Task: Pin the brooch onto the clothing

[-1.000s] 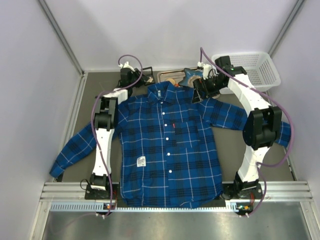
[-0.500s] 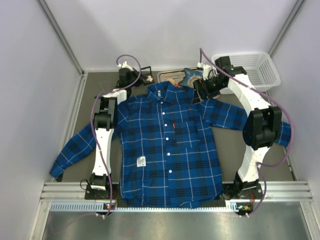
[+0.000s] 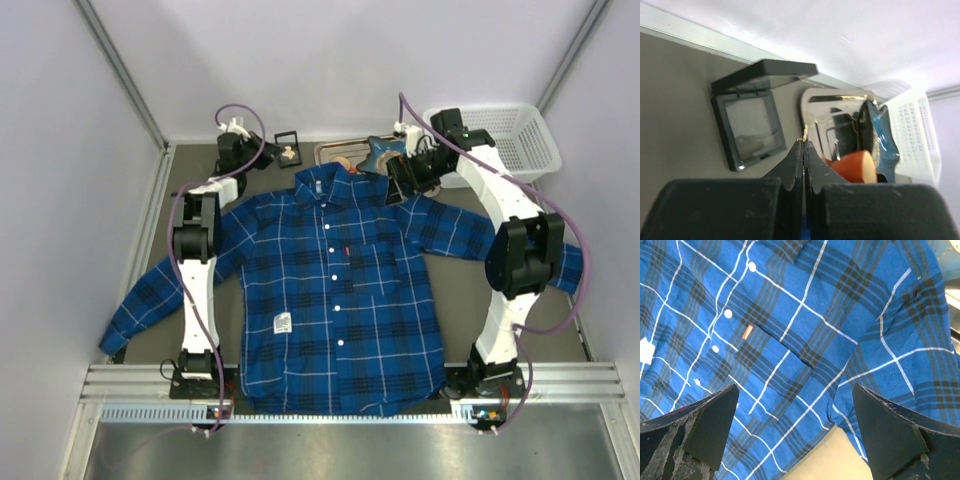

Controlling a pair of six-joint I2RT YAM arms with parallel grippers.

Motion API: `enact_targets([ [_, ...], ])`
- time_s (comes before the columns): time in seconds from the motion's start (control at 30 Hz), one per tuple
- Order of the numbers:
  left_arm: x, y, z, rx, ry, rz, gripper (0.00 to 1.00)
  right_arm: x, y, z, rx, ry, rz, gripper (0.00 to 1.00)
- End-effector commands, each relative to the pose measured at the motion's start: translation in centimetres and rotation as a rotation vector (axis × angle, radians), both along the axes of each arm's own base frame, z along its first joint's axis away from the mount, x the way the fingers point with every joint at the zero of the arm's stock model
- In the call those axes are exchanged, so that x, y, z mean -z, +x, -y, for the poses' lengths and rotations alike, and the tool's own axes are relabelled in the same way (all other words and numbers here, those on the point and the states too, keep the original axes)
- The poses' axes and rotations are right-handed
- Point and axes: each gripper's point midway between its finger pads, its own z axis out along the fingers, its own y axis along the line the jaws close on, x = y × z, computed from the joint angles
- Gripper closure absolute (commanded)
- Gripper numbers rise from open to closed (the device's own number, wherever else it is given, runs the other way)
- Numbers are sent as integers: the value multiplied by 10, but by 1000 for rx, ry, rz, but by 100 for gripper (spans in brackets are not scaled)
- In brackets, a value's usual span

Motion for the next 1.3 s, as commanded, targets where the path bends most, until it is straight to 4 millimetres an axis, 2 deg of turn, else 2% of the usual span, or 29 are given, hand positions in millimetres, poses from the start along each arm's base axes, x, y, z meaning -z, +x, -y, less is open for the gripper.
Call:
enact_targets([
  [0.0,-95,-24,7,91,-30,183,100,-27,11,-2,-28,31,85,1],
  [0.13,-110,-57,15,175,8,208,100,-45,6,-7,-83,63,140,1],
  [0.2,-122,-83,22,262,34,227,100,-57,3,-9,-118,75,183,1],
  [0.23,-117,-93,23,292,78,213,100,-63,1,-11,-158,85,218,1],
  [0.27,-131,-108,25,326,97,240,100,-68,-1,-12,-180,95,238,1],
  [0.33,-139,-139,34,445,136,275,100,-86,-9,-17,-247,127,305,1],
  [0.37,-154,-160,36,483,151,305,100,-90,-14,-19,-272,142,319,1],
  [0.43,-167,-192,44,593,182,376,100,-108,-27,-26,-334,200,369,1],
  [0.47,-177,-212,47,623,191,400,100,-110,-32,-28,-351,220,375,1],
  [0.53,-185,-238,55,690,278,500,100,-126,-45,-35,-394,269,419,1],
  [0.57,-191,-262,58,722,321,499,100,-128,-48,-37,-401,280,436,1],
  [0.6,-186,-271,59,762,486,619,100,-131,-49,-39,-398,286,447,1],
  [0.63,-186,-287,72,808,567,674,100,-133,-52,-42,-358,306,404,1],
  [0.67,-193,-300,71,783,688,740,100,-138,-53,-46,-341,325,381,1],
  [0.7,-190,-307,71,795,827,845,100,-140,-54,-48,-314,346,343,1],
  [0.73,-191,-321,85,810,884,927,100,-141,-57,-52,-250,395,241,1],
  [0.77,-186,-326,77,732,1001,955,100,-139,-57,-55,-217,422,179,2],
  [0.8,-193,-328,81,698,1098,1068,100,-139,-58,-58,-185,445,123,3],
  [0.83,-176,-342,93,732,1139,1104,100,-140,-62,-62,-115,489,11,4],
  [0.87,-186,-350,94,687,1192,1174,100,-133,-64,-66,-87,505,-57,5],
  [0.9,-188,-345,89,614,1313,1211,100,-132,-65,-69,-69,526,-93,6],
  [0.93,-188,-358,101,577,1342,1300,100,-133,-70,-73,-33,559,-172,7],
  [1.0,-188,-359,102,502,1486,1383,100,-126,-75,-79,-14,584,-223,7],
  [1.03,-185,-370,114,481,1492,1452,100,-127,-77,-82,16,602,-272,7],
  [1.07,-187,-373,116,456,1517,1486,100,-119,-80,-83,34,610,-310,7],
  [1.1,-189,-373,115,421,1581,1506,100,-123,-84,-87,60,634,-361,6],
  [1.13,-189,-382,123,396,1581,1549,100,-126,-86,-91,48,654,-364,6],
  [1.23,-185,-392,127,357,1646,1594,100,-122,-99,-102,52,669,-436,5],
  [1.27,-191,-395,128,319,1647,1615,100,-117,-102,-106,48,670,-448,6],
])
